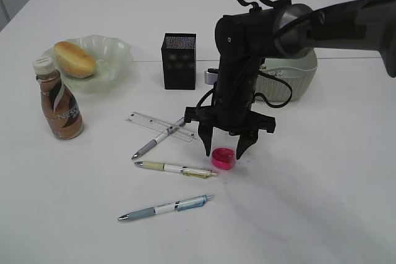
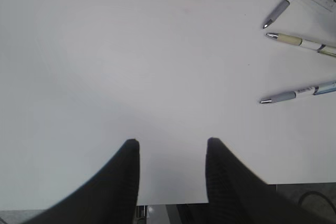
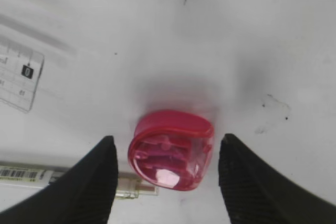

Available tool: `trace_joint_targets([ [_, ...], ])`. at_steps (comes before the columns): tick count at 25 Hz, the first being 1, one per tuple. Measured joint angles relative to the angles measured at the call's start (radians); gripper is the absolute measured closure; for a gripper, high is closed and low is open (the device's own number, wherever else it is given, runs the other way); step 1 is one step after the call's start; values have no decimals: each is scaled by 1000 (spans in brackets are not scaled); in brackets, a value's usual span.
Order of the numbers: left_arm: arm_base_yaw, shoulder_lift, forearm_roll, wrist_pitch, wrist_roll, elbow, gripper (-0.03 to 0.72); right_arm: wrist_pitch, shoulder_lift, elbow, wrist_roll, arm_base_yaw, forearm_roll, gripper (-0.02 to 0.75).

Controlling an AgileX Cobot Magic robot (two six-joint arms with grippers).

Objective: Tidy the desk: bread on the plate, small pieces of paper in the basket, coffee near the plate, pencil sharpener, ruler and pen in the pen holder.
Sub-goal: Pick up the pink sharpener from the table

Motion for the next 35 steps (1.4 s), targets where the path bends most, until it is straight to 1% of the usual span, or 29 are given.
trace_joint_targets([
  [10,0,0,0,0,0,0,381,4,9,0,0,0,1,288],
  [16,0,0,0,0,0,0,381,1,17,0,2,0,22,288],
  [35,0,0,0,0,0,0,381,12,17,0,2,0,11,288],
])
